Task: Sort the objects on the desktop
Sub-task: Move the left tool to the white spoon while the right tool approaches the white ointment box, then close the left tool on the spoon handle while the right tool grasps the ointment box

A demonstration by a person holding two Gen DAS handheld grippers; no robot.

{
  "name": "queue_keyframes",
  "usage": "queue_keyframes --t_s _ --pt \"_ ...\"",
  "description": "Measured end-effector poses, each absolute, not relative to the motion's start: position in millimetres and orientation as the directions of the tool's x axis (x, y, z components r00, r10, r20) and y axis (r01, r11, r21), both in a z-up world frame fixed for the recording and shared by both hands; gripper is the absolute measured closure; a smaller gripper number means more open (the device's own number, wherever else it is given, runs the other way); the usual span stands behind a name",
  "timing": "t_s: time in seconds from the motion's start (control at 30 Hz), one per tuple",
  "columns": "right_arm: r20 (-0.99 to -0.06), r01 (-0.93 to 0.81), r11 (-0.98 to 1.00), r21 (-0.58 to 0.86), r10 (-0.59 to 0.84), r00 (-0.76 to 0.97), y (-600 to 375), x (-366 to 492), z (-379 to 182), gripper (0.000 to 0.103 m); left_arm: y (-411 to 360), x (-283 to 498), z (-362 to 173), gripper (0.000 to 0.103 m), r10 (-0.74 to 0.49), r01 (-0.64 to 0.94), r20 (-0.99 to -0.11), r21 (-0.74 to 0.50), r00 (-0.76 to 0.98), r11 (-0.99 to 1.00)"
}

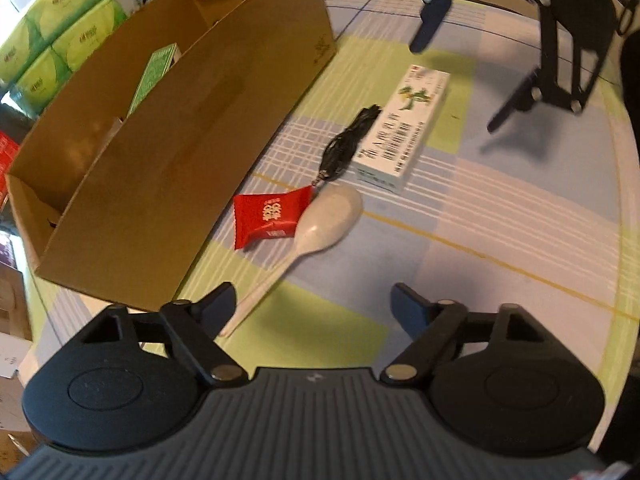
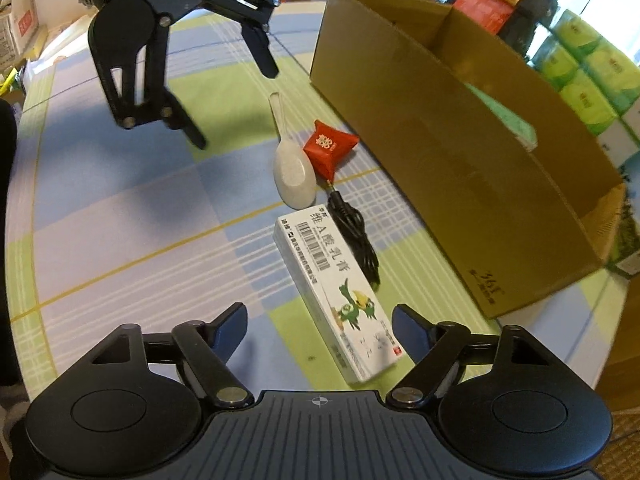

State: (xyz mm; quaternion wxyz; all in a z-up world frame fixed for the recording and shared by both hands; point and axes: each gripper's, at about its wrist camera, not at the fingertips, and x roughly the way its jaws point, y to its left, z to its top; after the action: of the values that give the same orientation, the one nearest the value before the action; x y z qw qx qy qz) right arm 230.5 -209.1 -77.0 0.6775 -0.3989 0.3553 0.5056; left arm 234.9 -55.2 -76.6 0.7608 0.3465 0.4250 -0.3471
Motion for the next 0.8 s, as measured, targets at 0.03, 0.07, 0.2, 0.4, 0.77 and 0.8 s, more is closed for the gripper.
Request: queue_keyframes --t_s 0.03,0.07,0.2,0.4,0.77,0.8 --pt "-0.888 -0.969 0.172 -0.177 0.396 0.232 -206.1 233.7 -80.3 0.031 -56.1 238.7 -78.1 0.027 -0.235 0.825 -0.889 0.226 0.392 0.518" --pt "-0.892 -0.969 0.176 -0.173 0.39 0.23 -203.5 237.2 -83.0 0.034 -57.0 242.4 -80.6 0.027 -0.237 0.828 -0.892 0.22 0.385 0.516" --pt "-0.897 -0.968 0.198 -0.156 0.383 0.223 -195.7 250.4 -90.2 0.037 -61.2 254.3 -87.7 0.034 -0.245 0.839 -0.898 0.205 0.366 0.505" --pt "-0.909 -0.969 0.201 -0.145 0.359 0.211 -190.8 260.2 -98.7 0.043 -63.2 268.9 -91.9 0.041 -0.27 0.852 -0.903 0.167 0.333 0.495" --pt "-0.913 -0.957 0.272 -0.102 0.356 0.199 -196.5 265.4 -104.6 0.053 -62.5 276.8 -100.5 0.078 -0.252 0.839 -0.92 0.129 0.301 0.528" --pt "-0.914 -0.955 0.282 -0.094 0.356 0.195 -197.4 265.6 -104.4 0.053 -63.1 275.6 -100.6 0.082 -0.252 0.839 -0.921 0.126 0.297 0.53"
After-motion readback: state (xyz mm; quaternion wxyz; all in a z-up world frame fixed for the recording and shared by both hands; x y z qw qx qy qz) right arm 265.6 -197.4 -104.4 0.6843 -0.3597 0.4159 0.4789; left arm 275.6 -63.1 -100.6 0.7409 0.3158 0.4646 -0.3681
